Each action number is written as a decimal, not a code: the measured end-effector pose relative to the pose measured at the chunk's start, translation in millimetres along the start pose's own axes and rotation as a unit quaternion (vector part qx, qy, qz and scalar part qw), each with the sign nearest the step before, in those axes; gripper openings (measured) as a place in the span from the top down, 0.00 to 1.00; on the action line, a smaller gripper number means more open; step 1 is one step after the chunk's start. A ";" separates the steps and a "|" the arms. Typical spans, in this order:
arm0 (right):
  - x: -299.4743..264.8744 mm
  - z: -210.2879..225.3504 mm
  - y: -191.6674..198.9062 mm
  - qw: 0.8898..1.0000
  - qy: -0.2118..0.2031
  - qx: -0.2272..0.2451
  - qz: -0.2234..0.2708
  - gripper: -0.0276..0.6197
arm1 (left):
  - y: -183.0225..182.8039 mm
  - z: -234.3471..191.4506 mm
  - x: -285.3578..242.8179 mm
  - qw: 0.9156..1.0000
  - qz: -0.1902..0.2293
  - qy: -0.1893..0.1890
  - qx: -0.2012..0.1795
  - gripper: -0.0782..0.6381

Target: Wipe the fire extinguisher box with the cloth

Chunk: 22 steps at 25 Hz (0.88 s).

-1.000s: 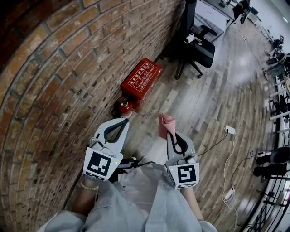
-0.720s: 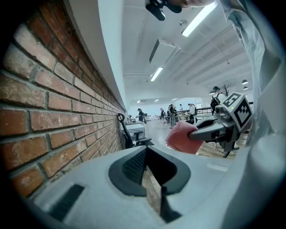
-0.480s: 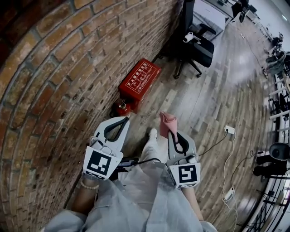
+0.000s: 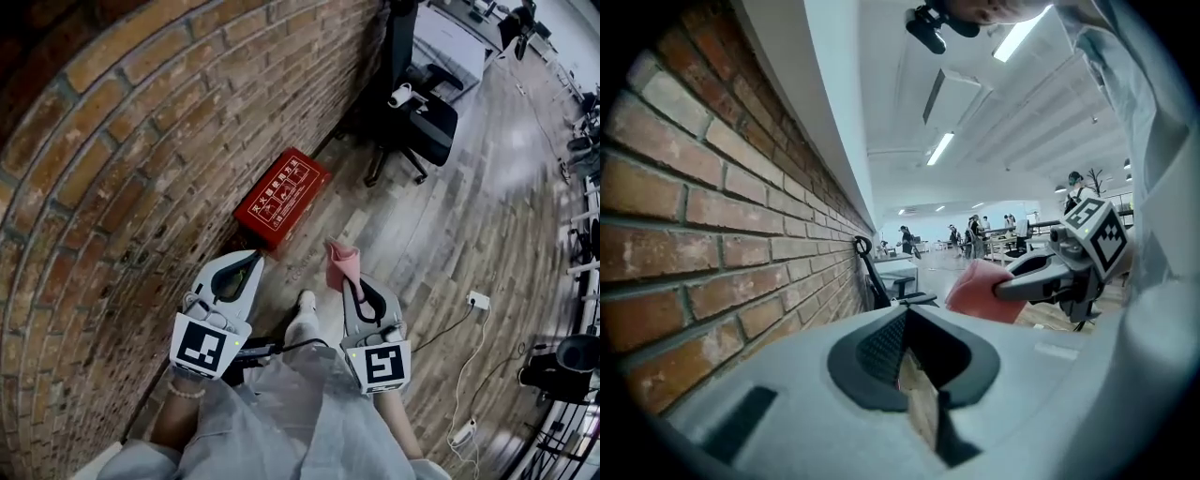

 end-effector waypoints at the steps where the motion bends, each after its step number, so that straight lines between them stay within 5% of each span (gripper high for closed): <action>1: -8.5 12.9 2.0 1.000 -0.008 0.001 -0.001 0.91 | -3.5 -2.0 -13.8 1.000 -0.001 -0.005 0.003 0.89; 10: -74.0 106.0 29.0 0.998 -0.062 -0.004 -0.017 0.91 | -19.2 -19.1 -102.4 0.998 -0.017 -0.056 0.022 0.89; 22: -126.0 114.7 34.6 0.991 -0.134 -0.005 -0.023 0.91 | -7.4 -42.5 -135.7 0.993 -0.049 -0.098 0.041 0.89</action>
Point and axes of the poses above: the fingertips, and each gripper's own axes: x backward along the fingers, z to its right, y out of its underside, the point moved 5 cm from there along x, backward along the fingers, and after that the axes turned 9 degrees about x, right-handed, at the moved point
